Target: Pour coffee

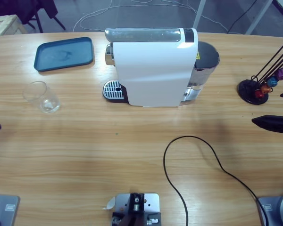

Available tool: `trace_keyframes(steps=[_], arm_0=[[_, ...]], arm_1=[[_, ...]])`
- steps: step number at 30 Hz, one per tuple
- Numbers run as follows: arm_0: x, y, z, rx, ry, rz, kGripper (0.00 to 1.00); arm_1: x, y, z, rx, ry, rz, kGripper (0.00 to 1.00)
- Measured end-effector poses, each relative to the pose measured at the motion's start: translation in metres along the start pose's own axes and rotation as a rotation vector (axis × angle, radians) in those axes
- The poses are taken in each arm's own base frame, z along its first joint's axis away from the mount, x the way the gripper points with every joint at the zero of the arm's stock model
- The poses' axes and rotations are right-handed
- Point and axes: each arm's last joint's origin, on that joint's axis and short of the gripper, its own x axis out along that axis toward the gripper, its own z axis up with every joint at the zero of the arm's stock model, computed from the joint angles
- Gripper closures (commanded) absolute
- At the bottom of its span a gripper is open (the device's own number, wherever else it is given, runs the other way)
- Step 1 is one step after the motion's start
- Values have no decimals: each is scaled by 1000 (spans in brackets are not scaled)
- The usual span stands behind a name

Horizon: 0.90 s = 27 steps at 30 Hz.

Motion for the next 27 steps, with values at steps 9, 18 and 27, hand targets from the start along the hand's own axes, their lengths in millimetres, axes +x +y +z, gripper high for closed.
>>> trace_keyframes(steps=[9, 18, 27], arm_0=[[0, 0, 0, 0, 0, -7, 0], [0, -3, 35, -2, -4, -11, 0], [53, 2, 120, -271, -3, 14, 0]], arm_1=[[-4, 0, -2, 2, -20, 1, 0], [-4, 0, -2, 2, -18, 1, 0], [-4, 0, -2, 2, -18, 0, 0]])
